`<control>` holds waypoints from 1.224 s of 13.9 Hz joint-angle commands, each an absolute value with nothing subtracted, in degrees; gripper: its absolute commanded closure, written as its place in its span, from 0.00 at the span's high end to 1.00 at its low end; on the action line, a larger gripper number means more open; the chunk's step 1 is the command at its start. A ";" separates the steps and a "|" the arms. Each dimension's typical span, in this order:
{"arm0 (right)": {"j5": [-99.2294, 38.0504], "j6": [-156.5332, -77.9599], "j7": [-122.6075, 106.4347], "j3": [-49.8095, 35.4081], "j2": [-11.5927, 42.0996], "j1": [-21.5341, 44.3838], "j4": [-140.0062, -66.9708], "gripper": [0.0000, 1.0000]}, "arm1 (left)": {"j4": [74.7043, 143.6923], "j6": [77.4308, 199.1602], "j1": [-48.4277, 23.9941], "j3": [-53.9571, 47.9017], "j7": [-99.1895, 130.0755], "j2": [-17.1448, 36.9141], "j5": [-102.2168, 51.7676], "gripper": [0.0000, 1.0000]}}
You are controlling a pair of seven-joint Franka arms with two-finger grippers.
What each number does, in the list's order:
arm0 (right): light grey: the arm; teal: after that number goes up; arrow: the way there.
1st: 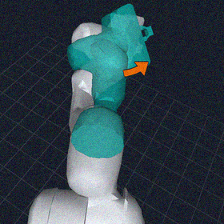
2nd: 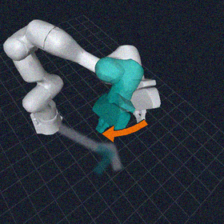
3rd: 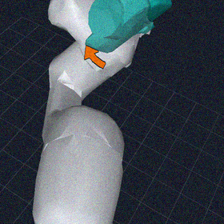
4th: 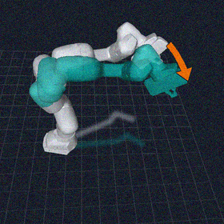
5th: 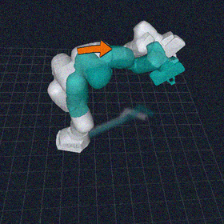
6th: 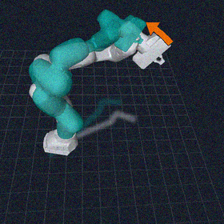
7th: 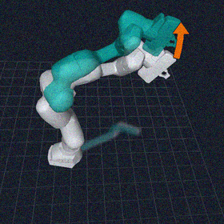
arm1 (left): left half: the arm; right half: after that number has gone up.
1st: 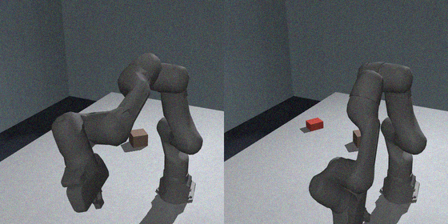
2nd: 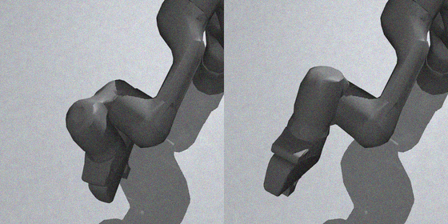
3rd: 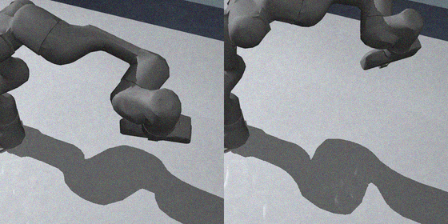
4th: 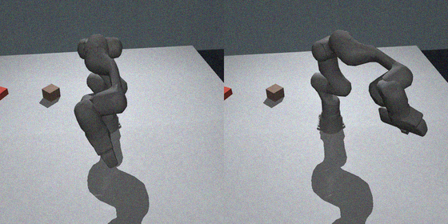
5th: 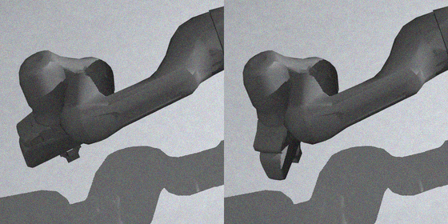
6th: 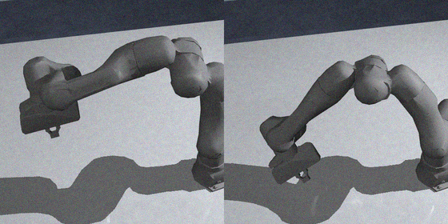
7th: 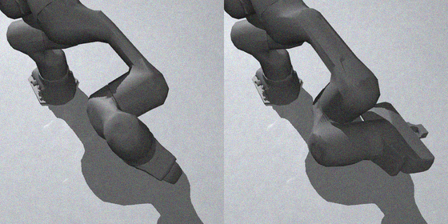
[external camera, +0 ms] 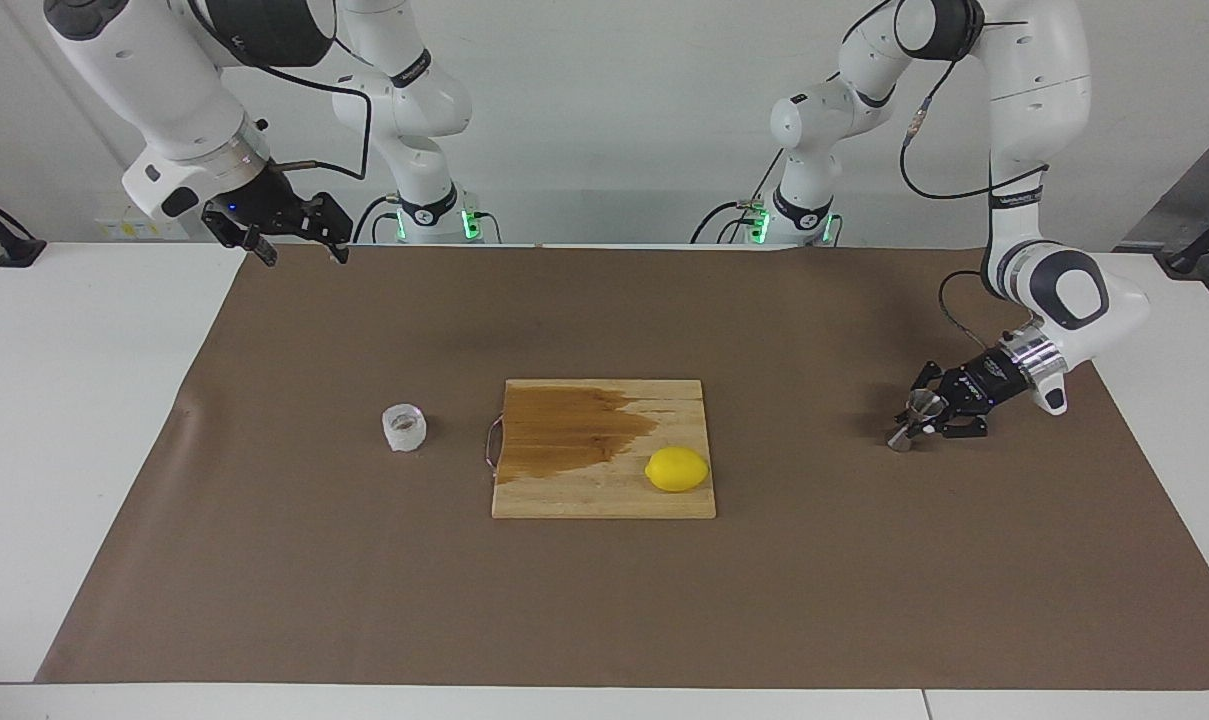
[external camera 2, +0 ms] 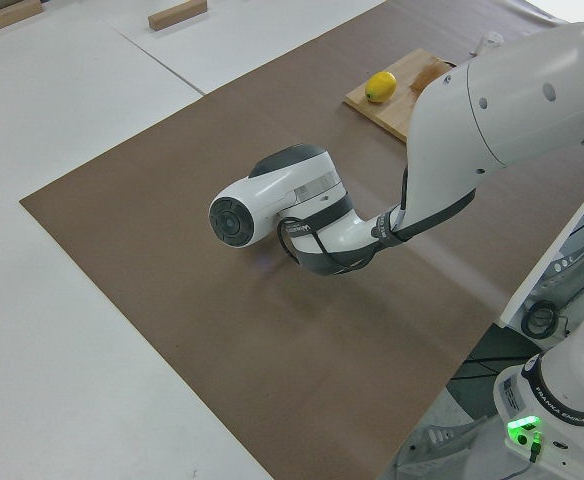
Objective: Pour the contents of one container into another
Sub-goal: 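Lift the metal cup with the left gripper and carry it over the board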
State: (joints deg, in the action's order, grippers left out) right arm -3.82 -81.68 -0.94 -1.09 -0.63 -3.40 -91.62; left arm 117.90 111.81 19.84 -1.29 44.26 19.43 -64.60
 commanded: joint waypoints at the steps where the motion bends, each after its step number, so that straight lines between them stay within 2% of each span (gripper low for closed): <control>1: -3.52 -80.60 -1.76 -1.49 -0.35 -4.04 -90.70 1.00 | 118.75 110.49 20.04 -1.23 43.33 17.75 -66.36 0.00; 8: -3.52 -80.60 -1.76 -1.49 -0.35 -4.04 -90.70 1.00 | 117.68 101.79 18.47 -2.45 43.16 15.83 -69.26 0.00; 12: -3.52 -80.60 -1.76 -1.49 -0.35 -4.04 -90.70 1.00 | 118.74 102.30 10.92 -2.55 45.34 10.91 -70.04 0.00; 17: -3.52 -80.60 -1.76 -1.49 -0.35 -4.04 -90.70 1.00 | 119.88 103.09 4.94 -2.55 49.04 8.17 -76.01 0.00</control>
State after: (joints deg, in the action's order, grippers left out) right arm -3.82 -81.68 -0.94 -1.09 -0.63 -3.40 -91.62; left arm 117.52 102.03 7.72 -3.36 48.17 10.24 -72.79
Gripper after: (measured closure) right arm 0.000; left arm 0.780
